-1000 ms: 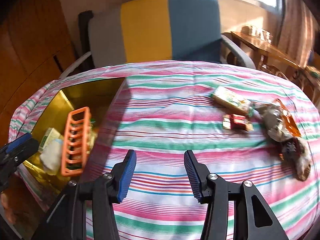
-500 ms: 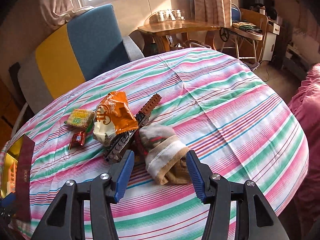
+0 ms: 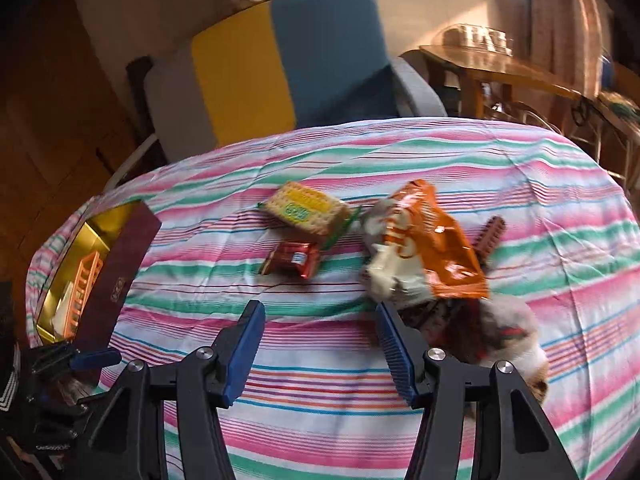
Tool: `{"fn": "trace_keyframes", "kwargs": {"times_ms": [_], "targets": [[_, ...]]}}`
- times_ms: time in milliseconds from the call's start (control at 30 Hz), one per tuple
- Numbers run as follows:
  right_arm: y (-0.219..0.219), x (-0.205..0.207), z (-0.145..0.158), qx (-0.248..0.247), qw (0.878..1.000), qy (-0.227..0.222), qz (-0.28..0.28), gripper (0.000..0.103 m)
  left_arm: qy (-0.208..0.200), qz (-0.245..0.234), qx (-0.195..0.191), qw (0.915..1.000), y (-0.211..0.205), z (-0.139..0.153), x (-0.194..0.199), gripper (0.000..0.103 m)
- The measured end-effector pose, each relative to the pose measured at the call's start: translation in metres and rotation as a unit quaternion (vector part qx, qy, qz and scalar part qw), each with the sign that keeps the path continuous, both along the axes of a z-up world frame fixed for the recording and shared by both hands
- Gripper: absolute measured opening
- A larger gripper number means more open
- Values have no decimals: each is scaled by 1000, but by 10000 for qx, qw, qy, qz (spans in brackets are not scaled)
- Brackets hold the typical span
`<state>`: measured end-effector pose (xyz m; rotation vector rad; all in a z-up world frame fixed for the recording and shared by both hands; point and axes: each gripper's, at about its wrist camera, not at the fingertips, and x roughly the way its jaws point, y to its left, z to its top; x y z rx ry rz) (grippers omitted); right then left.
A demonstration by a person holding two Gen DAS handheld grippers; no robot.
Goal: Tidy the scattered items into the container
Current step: 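Move both grippers away from the tray toward the remaining snacks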
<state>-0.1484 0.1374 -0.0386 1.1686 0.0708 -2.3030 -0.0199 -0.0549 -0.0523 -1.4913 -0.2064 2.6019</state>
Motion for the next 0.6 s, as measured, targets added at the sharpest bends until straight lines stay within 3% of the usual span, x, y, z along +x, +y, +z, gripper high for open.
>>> {"fn": "trace_keyframes", "kwargs": {"times_ms": [233, 333, 433, 533, 600], "targets": [[-55, -45, -28, 206, 9993, -184, -254, 59, -47, 106, 133, 9998, -9, -4, -4, 57], [-66, -57, -38, 180, 9986, -463, -163, 55, -67, 151, 190, 9997, -13, -6, -6, 57], [-78, -42, -44, -188, 9908, -1103, 756, 53, -87, 196, 247, 9995, -17, -8, -7, 57], [-87, -16, -37, -307, 9786, -1244, 1610, 53, -108, 238, 310, 9992, -19, -9, -12, 58], [-85, -16, -29, -242, 9811, -1069, 1597, 53, -90, 242, 333, 9991, -17, -8, -16, 58]]}}
